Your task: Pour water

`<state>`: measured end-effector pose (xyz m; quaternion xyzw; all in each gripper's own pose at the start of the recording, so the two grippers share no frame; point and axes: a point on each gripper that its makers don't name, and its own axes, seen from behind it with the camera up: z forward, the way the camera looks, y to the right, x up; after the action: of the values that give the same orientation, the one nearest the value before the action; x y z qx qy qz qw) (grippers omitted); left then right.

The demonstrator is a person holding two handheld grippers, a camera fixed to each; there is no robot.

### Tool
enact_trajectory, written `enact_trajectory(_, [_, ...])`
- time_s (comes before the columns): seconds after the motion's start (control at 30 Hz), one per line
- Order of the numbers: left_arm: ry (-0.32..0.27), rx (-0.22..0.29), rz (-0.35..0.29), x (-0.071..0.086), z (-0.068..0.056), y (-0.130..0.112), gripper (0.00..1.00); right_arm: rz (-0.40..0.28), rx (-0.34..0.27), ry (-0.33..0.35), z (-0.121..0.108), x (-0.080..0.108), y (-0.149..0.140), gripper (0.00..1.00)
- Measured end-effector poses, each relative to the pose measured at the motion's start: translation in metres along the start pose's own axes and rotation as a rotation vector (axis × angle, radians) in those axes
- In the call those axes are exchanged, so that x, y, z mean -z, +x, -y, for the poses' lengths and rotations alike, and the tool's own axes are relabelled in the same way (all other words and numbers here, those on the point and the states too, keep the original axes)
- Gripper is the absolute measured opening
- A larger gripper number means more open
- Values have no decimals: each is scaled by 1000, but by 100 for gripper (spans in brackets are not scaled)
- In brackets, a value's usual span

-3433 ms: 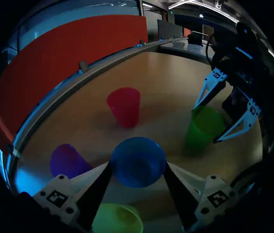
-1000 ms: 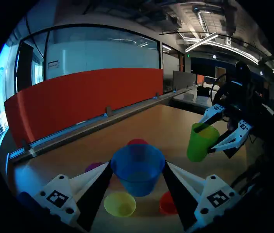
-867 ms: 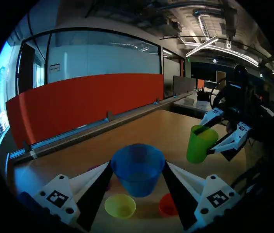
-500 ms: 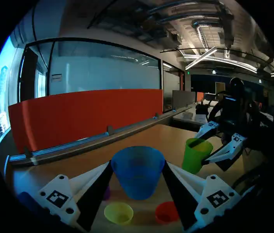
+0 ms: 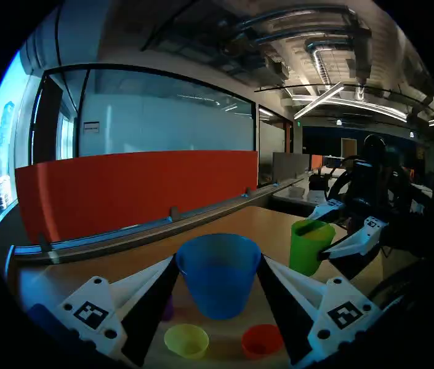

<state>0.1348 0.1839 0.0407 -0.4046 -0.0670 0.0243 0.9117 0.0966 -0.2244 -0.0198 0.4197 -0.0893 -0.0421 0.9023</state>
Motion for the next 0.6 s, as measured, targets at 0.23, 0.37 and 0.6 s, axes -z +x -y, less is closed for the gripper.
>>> enact_trajectory(0.23, [-18, -9, -5, -1, -4, 4, 88, -25, 2, -4, -1, -3, 6, 91])
enact_trajectory(0.37, [-18, -22, -8, 0, -5, 6, 88, -32, 9, -5, -2, -5, 7, 91])
enact_trajectory(0.6, [-18, -32, -20, 2, -5, 9, 88, -38, 8, 3, -1, -9, 6, 91])
